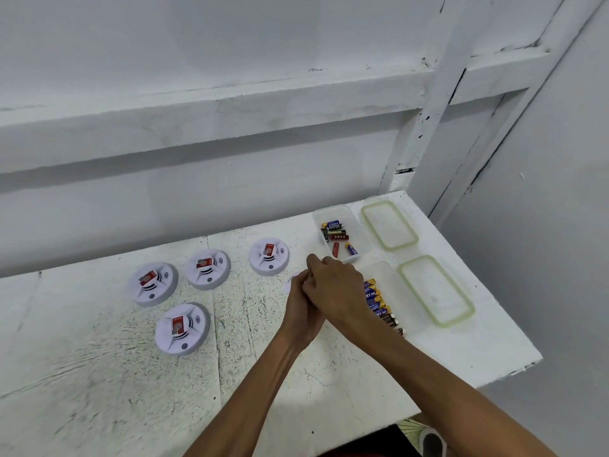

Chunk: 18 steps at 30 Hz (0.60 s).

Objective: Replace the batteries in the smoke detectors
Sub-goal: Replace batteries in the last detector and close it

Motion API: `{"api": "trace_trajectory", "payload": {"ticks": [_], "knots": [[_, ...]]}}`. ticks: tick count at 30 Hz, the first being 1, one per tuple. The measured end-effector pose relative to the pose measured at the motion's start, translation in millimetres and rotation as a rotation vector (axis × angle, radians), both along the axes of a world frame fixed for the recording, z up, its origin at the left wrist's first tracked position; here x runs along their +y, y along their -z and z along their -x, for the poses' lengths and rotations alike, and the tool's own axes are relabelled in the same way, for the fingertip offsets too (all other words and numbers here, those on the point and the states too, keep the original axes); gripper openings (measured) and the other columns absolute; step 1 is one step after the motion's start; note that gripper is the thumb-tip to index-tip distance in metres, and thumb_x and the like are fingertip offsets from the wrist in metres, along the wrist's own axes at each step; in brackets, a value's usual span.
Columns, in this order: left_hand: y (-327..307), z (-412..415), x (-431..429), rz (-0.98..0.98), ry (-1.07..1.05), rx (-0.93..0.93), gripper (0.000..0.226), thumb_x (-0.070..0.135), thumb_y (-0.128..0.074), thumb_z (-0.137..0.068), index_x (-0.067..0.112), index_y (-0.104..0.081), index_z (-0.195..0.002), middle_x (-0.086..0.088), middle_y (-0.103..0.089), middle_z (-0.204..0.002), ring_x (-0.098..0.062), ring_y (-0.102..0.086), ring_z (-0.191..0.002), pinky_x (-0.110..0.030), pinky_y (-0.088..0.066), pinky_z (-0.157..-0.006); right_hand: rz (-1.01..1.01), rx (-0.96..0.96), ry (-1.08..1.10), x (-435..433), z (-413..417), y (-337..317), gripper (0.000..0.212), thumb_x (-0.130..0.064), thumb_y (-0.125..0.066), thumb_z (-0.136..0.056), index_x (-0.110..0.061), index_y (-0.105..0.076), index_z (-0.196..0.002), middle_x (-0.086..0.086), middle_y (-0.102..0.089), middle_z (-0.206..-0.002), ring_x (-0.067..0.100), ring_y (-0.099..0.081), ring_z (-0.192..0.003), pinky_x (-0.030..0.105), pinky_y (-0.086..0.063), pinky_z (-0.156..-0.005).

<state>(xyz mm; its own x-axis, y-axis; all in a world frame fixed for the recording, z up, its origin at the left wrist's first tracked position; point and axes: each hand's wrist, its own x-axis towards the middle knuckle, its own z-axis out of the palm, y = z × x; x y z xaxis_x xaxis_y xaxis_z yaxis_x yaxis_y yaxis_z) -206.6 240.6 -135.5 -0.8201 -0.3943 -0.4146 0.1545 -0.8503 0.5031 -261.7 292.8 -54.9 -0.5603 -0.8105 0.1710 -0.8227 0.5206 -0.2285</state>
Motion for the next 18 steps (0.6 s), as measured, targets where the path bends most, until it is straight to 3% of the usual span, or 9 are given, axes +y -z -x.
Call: {"api": "trace_trajectory", "payload": {"ticks": [3,7,12,15,18], "knots": [[-3,-1,0,-0.007,-0.004,0.024,0.043,0.027,-0.027,-0.110,0.010,-0.065,-0.120,-0.010,-0.071,-0.118,-0.019,-0.067,-0.115,-0.030,-0.057,-0.090,0.038,0.029,0.000,2,2,4,0.011,-0.021,-0.056,-0.085,-0.018,-0.066,-0.090,0.000,-0.063,-0.072,0.023,-0.063,-0.063,0.026,-0.036,-0.052],[-4,-4,-5,0.008,-0.045,-0.001,0.040,0.032,-0.036,-0.105,0.008,-0.063,-0.123,-0.013,-0.065,-0.126,-0.024,-0.061,-0.123,-0.035,-0.049,-0.101,0.067,-0.020,-0.102,8,6,2,0.018,-0.032,-0.055,-0.090,-0.020,-0.067,-0.096,-0.001,-0.068,-0.088,0.021,-0.064,-0.077,0.028,-0.043,-0.058],[-9,-5,-10,-0.043,-0.058,0.005,0.051,0.032,-0.035,-0.104,0.014,-0.081,-0.094,-0.009,-0.074,-0.104,-0.020,-0.073,-0.097,-0.033,-0.058,-0.079,0.084,-0.101,-0.116,13,15,-6,0.023,-0.033,-0.057,-0.094,-0.020,-0.068,-0.110,0.000,-0.070,-0.099,0.024,-0.065,-0.087,0.030,-0.047,-0.066],[-12,-7,-13,-0.046,-0.075,-0.033,0.047,0.033,-0.034,-0.104,0.012,-0.075,-0.106,-0.011,-0.075,-0.106,-0.021,-0.073,-0.094,-0.034,-0.059,-0.074,0.060,-0.104,-0.046,15,13,-10,0.030,-0.027,-0.054,-0.093,-0.017,-0.061,-0.121,0.002,-0.066,-0.107,0.025,-0.063,-0.093,0.029,-0.046,-0.069],[-13,-7,-13,-0.032,-0.071,-0.033,0.045,0.034,-0.033,-0.104,0.011,-0.069,-0.115,-0.013,-0.075,-0.110,-0.025,-0.071,-0.096,-0.044,-0.054,-0.085,0.131,-0.232,0.035,19,23,-13,0.027,-0.021,-0.057,-0.091,-0.016,-0.065,-0.116,0.004,-0.068,-0.103,0.022,-0.063,-0.093,0.034,-0.054,-0.074]]}}
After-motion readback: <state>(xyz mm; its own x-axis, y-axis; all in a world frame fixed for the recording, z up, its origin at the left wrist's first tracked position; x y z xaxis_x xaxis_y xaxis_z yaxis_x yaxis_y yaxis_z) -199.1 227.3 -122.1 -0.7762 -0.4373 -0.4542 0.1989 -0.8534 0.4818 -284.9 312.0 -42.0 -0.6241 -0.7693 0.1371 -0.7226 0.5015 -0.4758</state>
